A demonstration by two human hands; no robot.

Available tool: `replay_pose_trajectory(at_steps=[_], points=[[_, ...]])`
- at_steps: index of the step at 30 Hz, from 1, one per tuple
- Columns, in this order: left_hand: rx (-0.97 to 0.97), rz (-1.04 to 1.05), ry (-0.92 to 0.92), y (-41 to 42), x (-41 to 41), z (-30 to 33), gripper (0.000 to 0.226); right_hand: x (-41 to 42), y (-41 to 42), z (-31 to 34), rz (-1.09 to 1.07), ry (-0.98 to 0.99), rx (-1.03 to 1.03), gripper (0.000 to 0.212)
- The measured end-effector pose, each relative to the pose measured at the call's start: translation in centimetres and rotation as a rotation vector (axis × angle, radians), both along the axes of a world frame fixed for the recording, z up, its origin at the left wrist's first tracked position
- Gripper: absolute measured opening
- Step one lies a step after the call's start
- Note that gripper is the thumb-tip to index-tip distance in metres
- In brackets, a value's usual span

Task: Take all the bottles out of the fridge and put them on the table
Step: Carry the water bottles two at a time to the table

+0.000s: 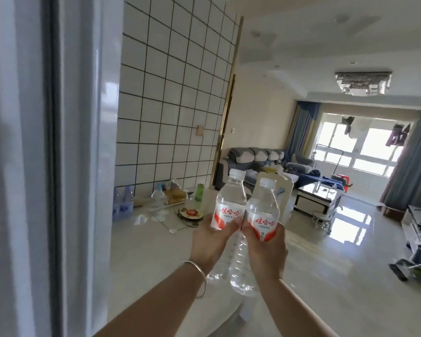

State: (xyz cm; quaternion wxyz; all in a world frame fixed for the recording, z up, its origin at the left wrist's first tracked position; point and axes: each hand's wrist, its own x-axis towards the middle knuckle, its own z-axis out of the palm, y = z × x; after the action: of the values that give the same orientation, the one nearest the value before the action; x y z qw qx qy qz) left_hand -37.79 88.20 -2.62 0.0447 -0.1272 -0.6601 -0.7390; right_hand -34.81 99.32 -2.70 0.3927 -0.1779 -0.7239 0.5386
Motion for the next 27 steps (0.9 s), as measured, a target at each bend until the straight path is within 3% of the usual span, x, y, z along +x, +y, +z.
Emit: replay_pose_trajectory(at_steps=[8,13,17,19,23,27], points=[[-0.027,0.133,0.025,3.1,-14.3,-1.6,0.019,-15.5,3.1,-1.1,0.161,0.022,-0.027,0.05],[-0.02,0.242,0.015,3.5,-23.8,-2.5,0.062,-25.9,3.9,-1.7,0.338,-0.03,-0.032,0.043],[0.037,0.307,-0.018,3.0,-29.5,-3.5,0.036,-33.2,3.9,-2.3,0.455,-0.084,0.062,0.051],[0.057,0.343,-0.041,2.3,-31.9,-4.7,0.047,-36.1,3.1,-3.4,0.515,-0.132,0.082,0.057],[0.035,0.433,-0.141,-0.5,-36.0,-8.3,0.069,-40.5,0.9,-6.4,0.613,-0.211,0.063,0.049],[0.054,0.497,-0.211,-3.8,-39.6,-11.5,0.063,-44.7,-2.3,-8.7,0.701,-0.288,0.122,0.049]])
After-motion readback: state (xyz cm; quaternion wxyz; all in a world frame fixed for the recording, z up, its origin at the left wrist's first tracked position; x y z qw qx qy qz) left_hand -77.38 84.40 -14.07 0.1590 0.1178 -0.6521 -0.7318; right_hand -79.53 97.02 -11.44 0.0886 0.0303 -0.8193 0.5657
